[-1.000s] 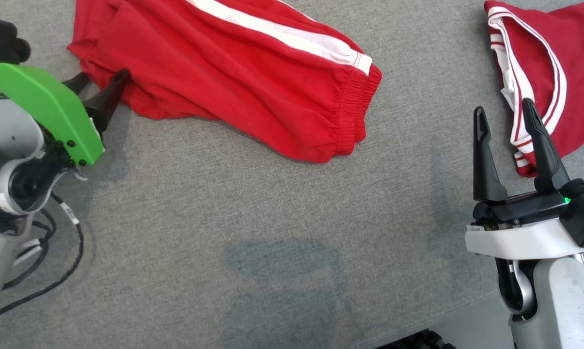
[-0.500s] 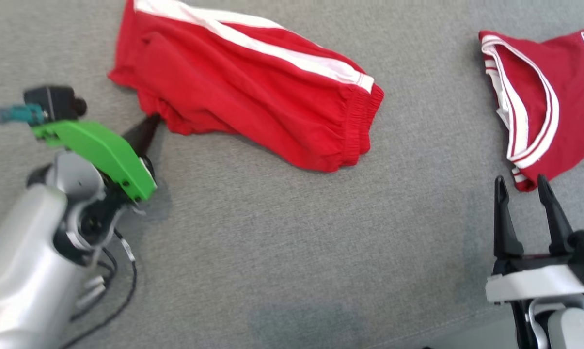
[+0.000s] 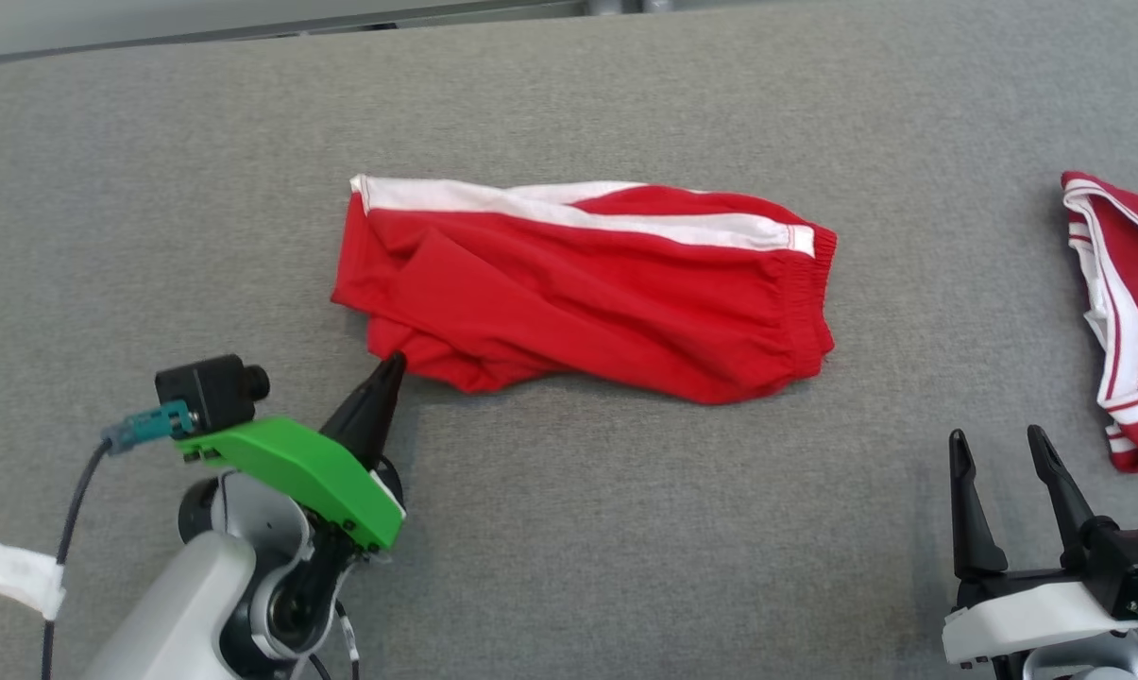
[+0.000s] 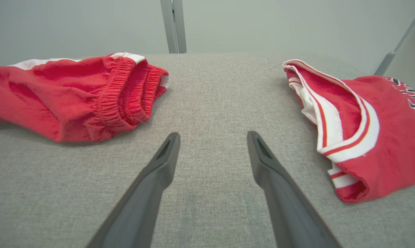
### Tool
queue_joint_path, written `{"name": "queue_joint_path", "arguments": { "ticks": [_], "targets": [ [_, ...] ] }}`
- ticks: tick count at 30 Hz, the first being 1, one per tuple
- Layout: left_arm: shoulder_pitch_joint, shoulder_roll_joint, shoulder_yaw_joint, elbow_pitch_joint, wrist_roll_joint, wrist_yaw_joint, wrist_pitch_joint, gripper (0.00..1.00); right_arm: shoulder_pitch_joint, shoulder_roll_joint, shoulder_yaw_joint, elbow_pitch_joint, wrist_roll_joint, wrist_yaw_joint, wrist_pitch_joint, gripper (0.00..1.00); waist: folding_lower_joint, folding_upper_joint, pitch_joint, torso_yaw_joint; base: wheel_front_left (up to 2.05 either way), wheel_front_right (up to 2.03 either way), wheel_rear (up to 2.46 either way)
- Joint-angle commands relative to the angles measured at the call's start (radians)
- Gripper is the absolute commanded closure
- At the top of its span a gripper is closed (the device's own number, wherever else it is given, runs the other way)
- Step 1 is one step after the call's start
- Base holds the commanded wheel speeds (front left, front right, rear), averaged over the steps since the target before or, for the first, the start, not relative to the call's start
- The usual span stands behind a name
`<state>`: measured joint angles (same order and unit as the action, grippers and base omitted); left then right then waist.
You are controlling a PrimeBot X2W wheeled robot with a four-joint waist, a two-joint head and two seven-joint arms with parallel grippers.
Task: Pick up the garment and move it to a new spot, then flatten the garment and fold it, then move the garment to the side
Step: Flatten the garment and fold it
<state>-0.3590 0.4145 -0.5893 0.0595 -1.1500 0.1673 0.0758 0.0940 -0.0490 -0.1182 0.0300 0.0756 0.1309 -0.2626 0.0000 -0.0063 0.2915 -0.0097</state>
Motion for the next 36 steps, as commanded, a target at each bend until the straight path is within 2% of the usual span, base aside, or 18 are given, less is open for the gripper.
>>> {"name": "queue_joint_path", "arguments": {
  "ticks": [1, 6, 12, 14, 15, 17, 20, 27, 31, 36],
  "targets": [
    [0.037, -0.007, -0.006, -0.025, -0.001, 0.010, -0.013, 1.00, 0.012, -0.003, -0.003, 0.003, -0.001, 0.000, -0.003, 0.00, 0.0000, 0.0063, -0.068, 0.091, 0.00, 0.00, 0.00],
    [0.123, -0.009, -0.019, -0.096, -0.005, 0.045, -0.032, 1.00, 0.025, -0.003, 0.001, 0.010, -0.008, 0.000, -0.003, 0.00, 0.0000, 0.0063, -0.079, 0.128, 0.00, 0.00, 0.00],
    [0.148, -0.021, -0.009, -0.058, -0.021, 0.026, -0.051, 1.00, 0.010, -0.004, 0.019, 0.022, -0.011, 0.000, -0.003, 0.00, 0.0000, 0.0063, -0.074, 0.135, 0.00, 0.00, 0.00],
    [0.143, -0.020, -0.012, -0.036, -0.001, 0.013, -0.074, 0.52, -0.001, -0.003, 0.023, 0.023, -0.010, 0.000, -0.003, 0.00, 0.0000, 0.0063, -0.072, 0.132, 0.00, 0.00, 0.00],
    [0.143, -0.022, -0.015, -0.027, 0.007, 0.004, -0.087, 0.00, -0.006, -0.003, 0.025, 0.023, -0.008, 0.000, -0.003, 0.00, 0.0000, 0.0063, -0.071, 0.129, 0.00, 0.00, 0.00],
    [0.143, -0.012, -0.024, -0.006, 0.043, -0.008, -0.122, 0.00, -0.020, -0.003, 0.029, 0.012, -0.012, 0.000, -0.003, 0.00, 0.0000, 0.0063, -0.068, 0.119, 0.00, 0.00, 0.00],
    [0.155, 0.002, -0.045, 0.028, 0.123, -0.002, -0.192, 0.00, -0.036, -0.006, 0.049, -0.006, -0.016, 0.000, -0.003, 0.00, 0.0000, 0.0063, -0.065, 0.109, 0.00, 0.00, 0.00],
    [0.180, 0.033, -0.055, 0.063, 0.329, 0.060, -0.326, 0.00, -0.111, -0.054, 0.157, 0.027, -0.003, 0.000, 0.015, 0.00, 0.0000, 0.0063, -0.059, 0.120, 0.00, 0.00, 0.00],
    [0.203, 0.011, -0.023, 0.061, 0.416, 0.086, -0.341, 0.00, -0.169, -0.094, 0.209, 0.075, 0.006, 0.000, 0.084, 0.00, 0.0000, 0.0063, -0.057, 0.147, 0.00, 0.00, 0.00],
    [0.237, -0.044, 0.046, 0.027, 0.522, 0.060, -0.341, 0.00, -0.234, -0.129, 0.234, 0.143, 0.024, 0.000, 0.169, 0.00, 0.0000, 0.0063, -0.051, 0.180, 0.00, 0.00, 0.00]
  ]
}}
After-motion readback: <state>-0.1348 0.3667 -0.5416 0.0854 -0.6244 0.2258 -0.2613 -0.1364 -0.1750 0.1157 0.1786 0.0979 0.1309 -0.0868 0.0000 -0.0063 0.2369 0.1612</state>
